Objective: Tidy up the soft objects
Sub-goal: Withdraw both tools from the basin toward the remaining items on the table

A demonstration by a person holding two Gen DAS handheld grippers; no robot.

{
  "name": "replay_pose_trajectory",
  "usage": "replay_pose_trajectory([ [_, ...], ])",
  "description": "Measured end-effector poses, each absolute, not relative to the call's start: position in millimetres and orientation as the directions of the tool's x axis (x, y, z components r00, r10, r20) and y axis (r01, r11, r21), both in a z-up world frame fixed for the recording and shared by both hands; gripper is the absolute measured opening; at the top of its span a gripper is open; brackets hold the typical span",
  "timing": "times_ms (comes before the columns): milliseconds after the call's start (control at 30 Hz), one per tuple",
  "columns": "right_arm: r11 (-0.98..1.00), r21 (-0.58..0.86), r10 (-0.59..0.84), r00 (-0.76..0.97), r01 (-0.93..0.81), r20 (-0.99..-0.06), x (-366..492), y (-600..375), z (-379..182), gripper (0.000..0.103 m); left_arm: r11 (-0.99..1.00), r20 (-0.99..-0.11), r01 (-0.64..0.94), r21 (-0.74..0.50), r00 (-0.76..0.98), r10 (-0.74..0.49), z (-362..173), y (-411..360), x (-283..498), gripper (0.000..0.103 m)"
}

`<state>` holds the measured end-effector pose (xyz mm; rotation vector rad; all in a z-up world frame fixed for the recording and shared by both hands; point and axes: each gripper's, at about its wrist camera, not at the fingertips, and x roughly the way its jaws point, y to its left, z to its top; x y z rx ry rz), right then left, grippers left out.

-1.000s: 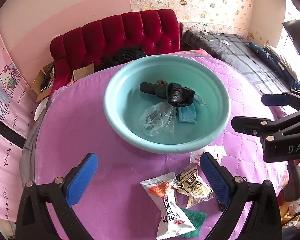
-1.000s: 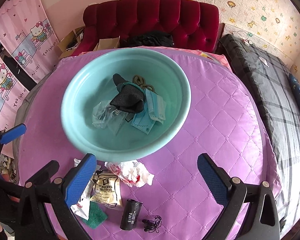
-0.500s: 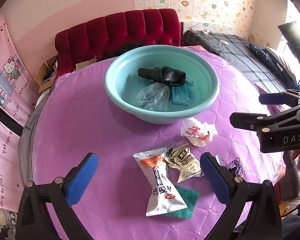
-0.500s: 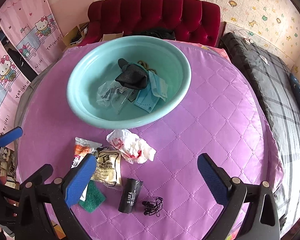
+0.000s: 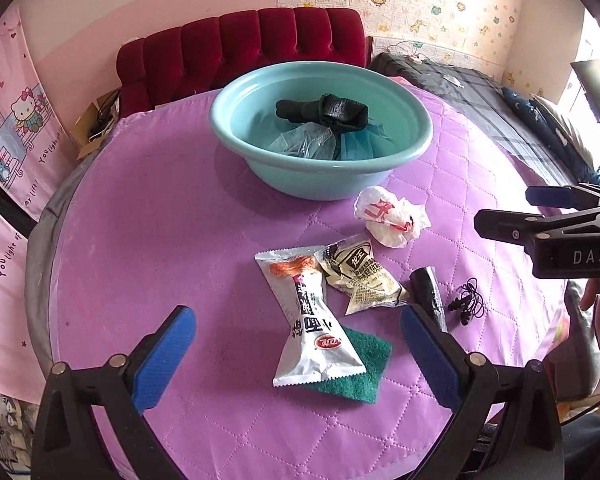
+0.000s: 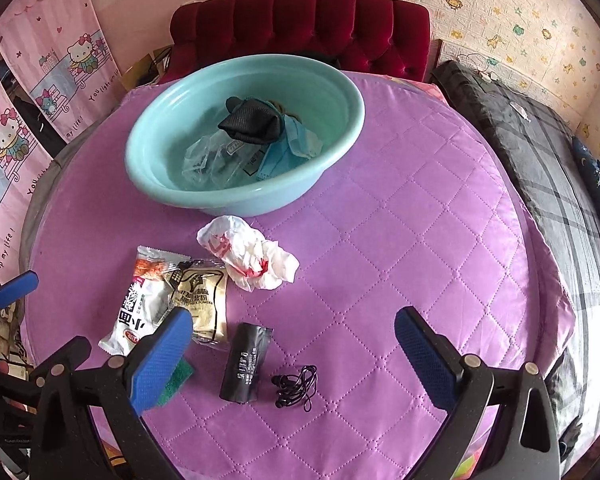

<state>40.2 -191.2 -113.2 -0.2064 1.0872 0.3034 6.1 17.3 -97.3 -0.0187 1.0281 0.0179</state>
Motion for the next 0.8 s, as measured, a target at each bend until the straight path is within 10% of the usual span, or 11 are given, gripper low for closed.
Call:
replay_pose_trajectory([
  [800, 0.929, -0.019, 0.113, 0.331, -0.37, -0.937, 29.1, -182.6, -162.9, 0.103, 0.999, -0.892, -0.041, -0.006, 0.453, 0.013, -132.8, 13.7, -9.0, 0.103],
])
